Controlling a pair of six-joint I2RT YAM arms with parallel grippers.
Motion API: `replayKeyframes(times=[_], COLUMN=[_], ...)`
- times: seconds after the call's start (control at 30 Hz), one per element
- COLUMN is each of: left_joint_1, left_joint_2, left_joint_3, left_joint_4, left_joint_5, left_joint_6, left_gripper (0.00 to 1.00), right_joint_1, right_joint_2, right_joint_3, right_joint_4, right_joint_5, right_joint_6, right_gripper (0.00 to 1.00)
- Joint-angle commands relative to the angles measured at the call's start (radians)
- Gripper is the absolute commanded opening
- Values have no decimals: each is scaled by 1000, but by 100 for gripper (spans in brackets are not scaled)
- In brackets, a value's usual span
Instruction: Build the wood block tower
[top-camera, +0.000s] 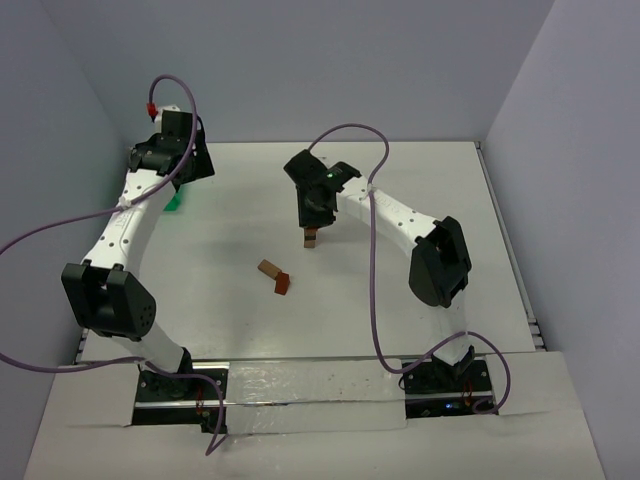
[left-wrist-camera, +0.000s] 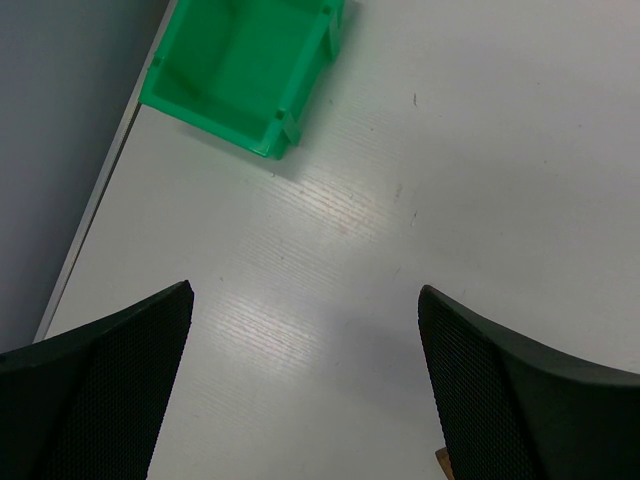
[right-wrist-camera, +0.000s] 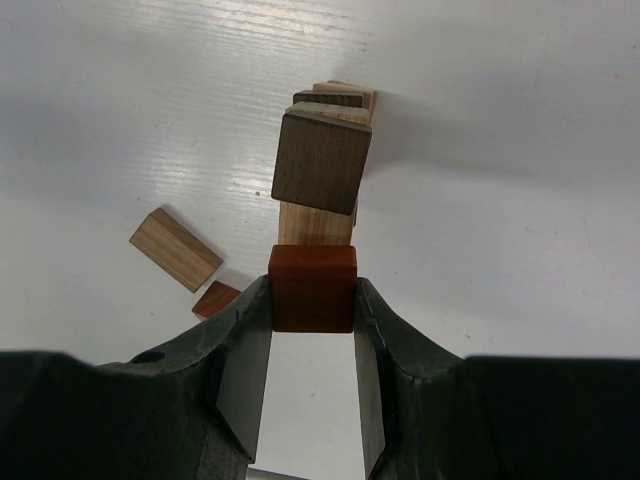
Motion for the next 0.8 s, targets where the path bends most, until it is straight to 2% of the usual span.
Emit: replayKeyframes(times=[0.0,0.47,0.77], left_joint_1=[5,6,5], left_joint_2=[12,17,23], left_joint_3=[52,51,50], left_joint_4=[11,8,9], left_joint_5=[13,15,21], left_joint_6=[-12,-15,-18], left_gripper=[99,99,99], right_joint_1=[-6,-6,-7], right_joint_2=[24,44,52], right_joint_3=[54,68,74], right_joint_4=[17,17,18], right_joint_5=[20,24,29], right_joint_6=[-6,-9,-11], right_gripper=[20,21,27])
